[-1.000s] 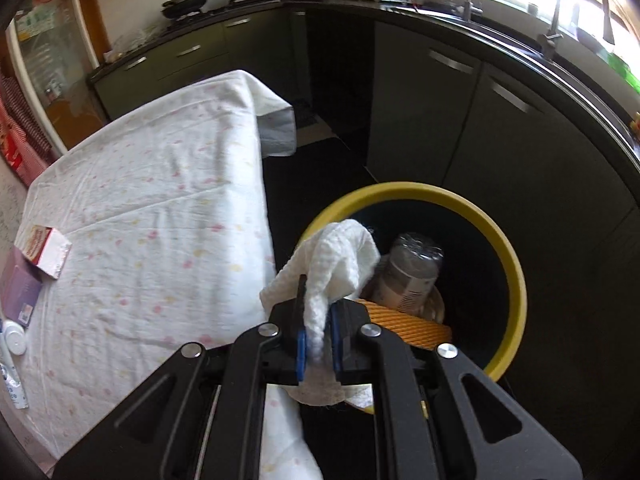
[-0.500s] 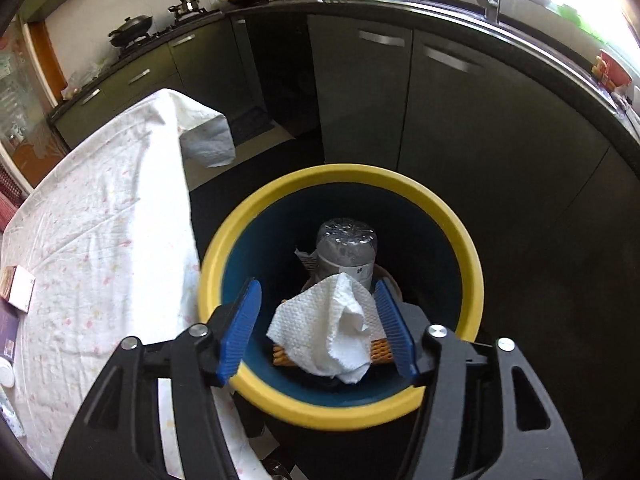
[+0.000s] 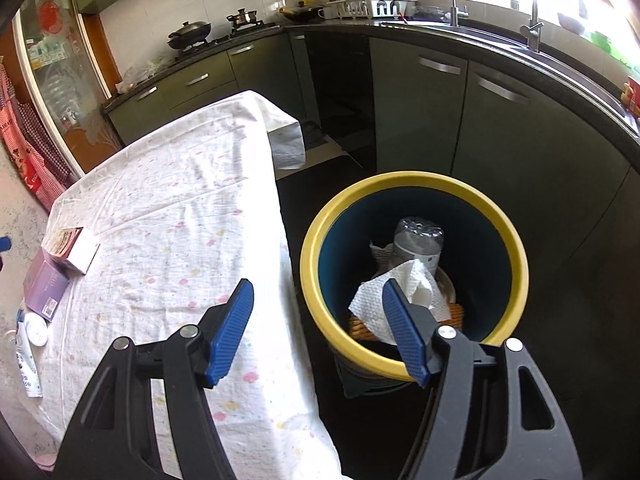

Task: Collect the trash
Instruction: 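Carry the tissue over the bin and open the right tool, then grasp the red-and-white milk carton with the left tool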

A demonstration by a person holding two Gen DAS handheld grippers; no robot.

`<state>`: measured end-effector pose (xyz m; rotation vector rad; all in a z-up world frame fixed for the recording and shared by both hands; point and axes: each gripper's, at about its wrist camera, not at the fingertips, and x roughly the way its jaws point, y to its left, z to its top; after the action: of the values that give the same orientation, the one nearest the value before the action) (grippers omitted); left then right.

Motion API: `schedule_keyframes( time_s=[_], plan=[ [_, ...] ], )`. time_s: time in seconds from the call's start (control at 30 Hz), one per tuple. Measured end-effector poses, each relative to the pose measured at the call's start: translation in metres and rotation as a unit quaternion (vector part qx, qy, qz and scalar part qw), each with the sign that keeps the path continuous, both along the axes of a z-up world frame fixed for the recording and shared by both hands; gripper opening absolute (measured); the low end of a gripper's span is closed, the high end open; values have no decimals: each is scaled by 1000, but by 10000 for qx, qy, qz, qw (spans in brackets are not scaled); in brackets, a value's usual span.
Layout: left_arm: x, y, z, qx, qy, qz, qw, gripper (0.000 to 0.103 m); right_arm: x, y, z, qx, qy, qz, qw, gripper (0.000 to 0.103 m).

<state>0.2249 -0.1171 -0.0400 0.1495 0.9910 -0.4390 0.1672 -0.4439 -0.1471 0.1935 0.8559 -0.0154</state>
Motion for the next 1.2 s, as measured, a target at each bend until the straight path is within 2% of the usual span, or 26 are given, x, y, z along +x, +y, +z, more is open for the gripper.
schedule_keyframes(
  time_s=[0.1,0.17,0.33,0.37,0.5,0.63,0.7,0.9,0.97,1.1,1.2],
  plan=[
    [16,-11,-1,246,-119,-629,9976,98,-2,1,1,3,26,23,10000,64],
    [24,-18,-3,479,-118,-1096,9928,98,-3,-1,1,12,33,1,10000,64],
    [34,-20,-11,743,-47,-1753,9817,98,-2,-2,-5,47,116,-1,9999,65],
    [33,-23,-13,865,-107,-1942,9771,98,-1,-1,-6,37,150,18,9999,65],
    [32,-37,-23,1567,-395,-2803,9462,98,4,6,-8,34,198,88,9998,65],
    [41,-49,-40,1916,-211,-3558,9145,98,7,14,-7,39,240,162,9996,65],
    [49,-51,-48,2056,-151,-3721,9050,95,7,16,-7,16,254,146,9996,65],
    [72,-48,-64,2046,143,-4015,8926,81,11,19,-4,42,305,100,9995,65],
    [73,-49,-69,2043,179,-4123,8877,81,15,20,-3,38,325,104,9994,65],
    [72,-52,-78,2126,266,-4388,8727,78,22,25,-3,36,364,149,9992,65],
    [76,-53,-84,2124,311,-4437,8701,74,26,29,-3,50,388,203,9990,65]
  ],
)
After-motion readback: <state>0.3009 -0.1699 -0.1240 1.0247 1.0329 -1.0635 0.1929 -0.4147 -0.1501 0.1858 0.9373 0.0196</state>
